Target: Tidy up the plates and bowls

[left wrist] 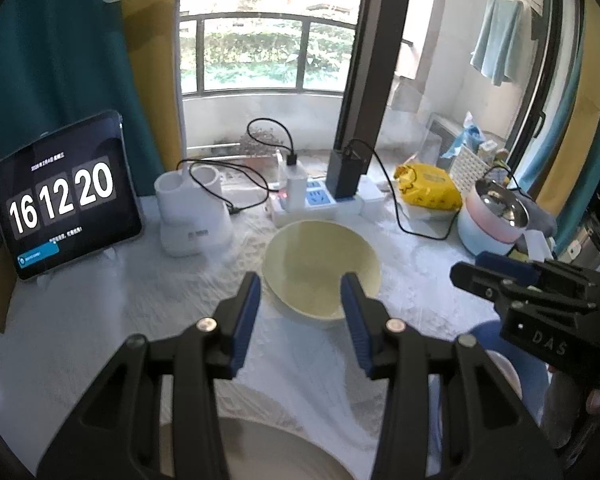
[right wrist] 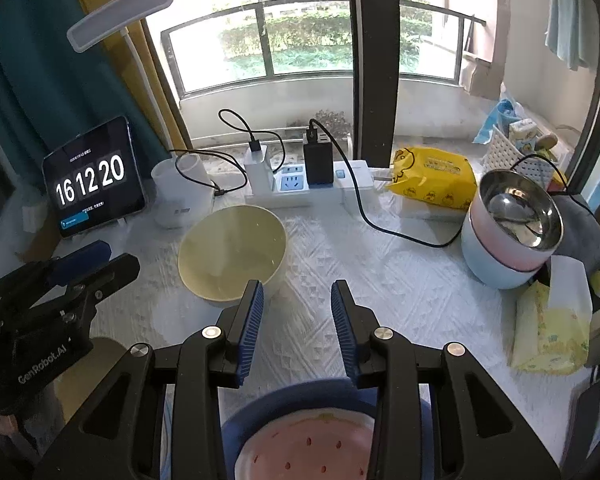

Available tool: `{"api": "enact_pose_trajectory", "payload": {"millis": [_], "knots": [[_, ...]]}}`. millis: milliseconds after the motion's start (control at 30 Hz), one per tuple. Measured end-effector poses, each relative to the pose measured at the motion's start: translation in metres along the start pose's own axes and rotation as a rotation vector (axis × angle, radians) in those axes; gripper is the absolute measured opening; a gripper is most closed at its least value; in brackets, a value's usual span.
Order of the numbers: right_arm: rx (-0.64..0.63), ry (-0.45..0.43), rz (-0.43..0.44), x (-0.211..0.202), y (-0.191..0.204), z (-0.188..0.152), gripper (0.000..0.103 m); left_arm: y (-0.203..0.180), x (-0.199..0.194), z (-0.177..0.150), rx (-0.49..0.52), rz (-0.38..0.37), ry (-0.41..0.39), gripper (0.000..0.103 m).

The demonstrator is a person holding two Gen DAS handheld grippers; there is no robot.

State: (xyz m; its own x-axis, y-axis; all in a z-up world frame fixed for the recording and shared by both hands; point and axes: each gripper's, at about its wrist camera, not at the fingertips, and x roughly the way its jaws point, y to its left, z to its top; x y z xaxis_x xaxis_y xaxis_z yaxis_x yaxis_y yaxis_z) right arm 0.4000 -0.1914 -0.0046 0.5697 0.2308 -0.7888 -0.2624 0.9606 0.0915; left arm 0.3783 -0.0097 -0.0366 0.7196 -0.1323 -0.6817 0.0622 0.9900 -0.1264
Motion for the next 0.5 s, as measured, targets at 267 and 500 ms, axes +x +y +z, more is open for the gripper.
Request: {"api": "enact_pose_trajectory", "payload": {"millis": [267, 500], "knots": [[0.021, 0.017, 0.001, 0.016, -0.003, 0.014, 0.037, 0.010, 0.021, 0.005, -0.023, 0.005, 0.022, 0.043], [0.023, 0.048, 0.010, 0.038, 0.002, 0.020, 0.037, 0.017, 0.043, 0.004, -0.037, 0.017, 0.060, 0.043]]}}
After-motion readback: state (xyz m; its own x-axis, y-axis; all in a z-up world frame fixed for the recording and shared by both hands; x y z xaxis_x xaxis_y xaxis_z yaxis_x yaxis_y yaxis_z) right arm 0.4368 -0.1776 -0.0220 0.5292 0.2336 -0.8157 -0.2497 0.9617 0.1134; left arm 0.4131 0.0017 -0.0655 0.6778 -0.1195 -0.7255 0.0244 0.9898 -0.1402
